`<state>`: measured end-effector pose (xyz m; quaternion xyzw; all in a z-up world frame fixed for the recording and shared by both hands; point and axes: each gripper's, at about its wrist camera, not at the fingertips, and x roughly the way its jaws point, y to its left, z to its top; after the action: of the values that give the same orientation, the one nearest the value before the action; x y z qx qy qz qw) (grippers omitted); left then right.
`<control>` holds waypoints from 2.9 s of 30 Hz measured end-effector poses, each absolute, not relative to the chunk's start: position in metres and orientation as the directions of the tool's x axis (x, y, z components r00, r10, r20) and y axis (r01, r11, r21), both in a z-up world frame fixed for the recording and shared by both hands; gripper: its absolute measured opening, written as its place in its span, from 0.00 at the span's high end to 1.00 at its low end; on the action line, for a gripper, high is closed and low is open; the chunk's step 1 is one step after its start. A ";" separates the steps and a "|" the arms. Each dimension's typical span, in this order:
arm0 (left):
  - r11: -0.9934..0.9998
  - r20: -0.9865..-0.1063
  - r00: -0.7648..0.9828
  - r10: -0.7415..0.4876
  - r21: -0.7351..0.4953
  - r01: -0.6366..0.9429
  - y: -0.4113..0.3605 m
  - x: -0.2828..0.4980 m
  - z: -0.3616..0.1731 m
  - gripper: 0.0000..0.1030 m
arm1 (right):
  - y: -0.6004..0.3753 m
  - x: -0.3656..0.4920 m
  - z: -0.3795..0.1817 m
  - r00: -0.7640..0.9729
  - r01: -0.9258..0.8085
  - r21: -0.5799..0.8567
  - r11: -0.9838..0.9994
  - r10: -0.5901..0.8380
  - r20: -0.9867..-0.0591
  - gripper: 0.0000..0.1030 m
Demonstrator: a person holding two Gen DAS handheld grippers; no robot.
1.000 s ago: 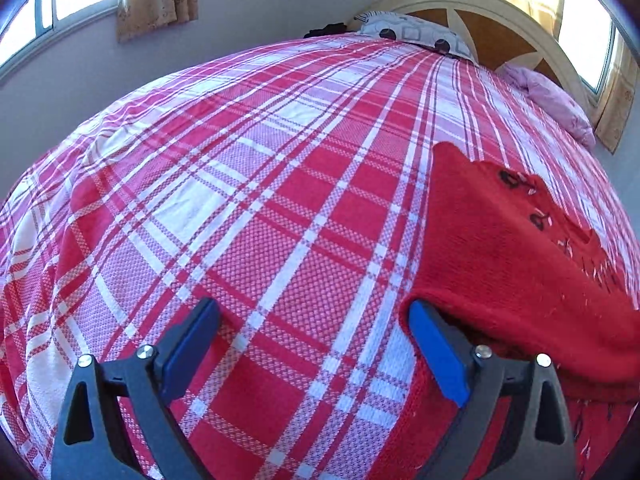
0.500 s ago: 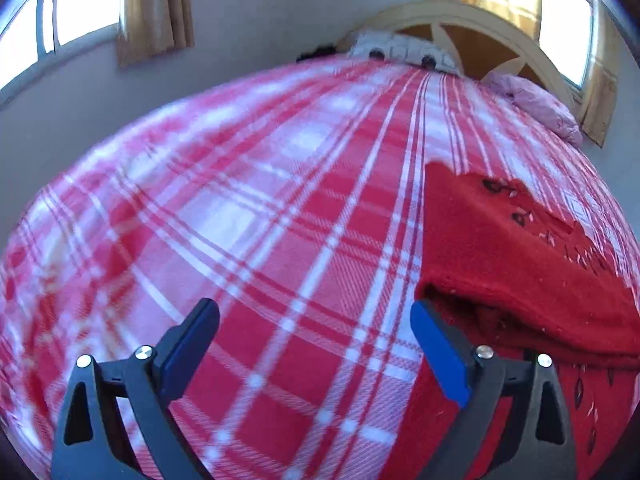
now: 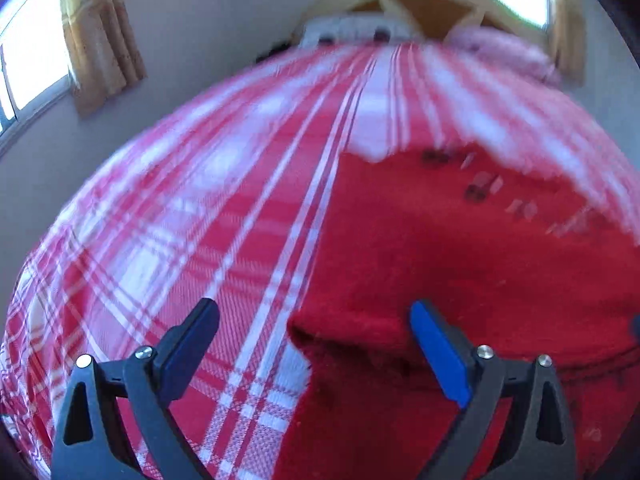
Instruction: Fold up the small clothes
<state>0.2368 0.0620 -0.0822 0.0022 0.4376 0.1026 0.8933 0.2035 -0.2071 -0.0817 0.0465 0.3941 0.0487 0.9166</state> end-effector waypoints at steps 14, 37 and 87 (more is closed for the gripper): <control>0.998 -0.741 0.671 0.003 -0.035 -0.043 0.098 0.175 -0.050 0.00 | -0.218 0.176 -0.064 0.720 -0.048 0.227 0.973 0.191 -0.668 0.80; 0.972 -0.717 0.687 -0.115 0.062 0.227 0.084 0.052 -0.058 0.00 | -0.190 -0.024 -0.082 0.692 -0.163 0.015 0.987 0.125 -0.711 0.45; 0.799 -0.692 0.403 -0.600 -0.491 0.347 0.125 0.015 -0.039 0.89 | -0.252 -0.083 -0.041 0.629 -0.250 0.733 0.633 0.682 -0.374 0.89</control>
<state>0.0145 0.1251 -0.0392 -0.1359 0.4655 -0.2862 0.8264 -0.0827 -0.2518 -0.0412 0.3270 0.3301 0.2768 0.8411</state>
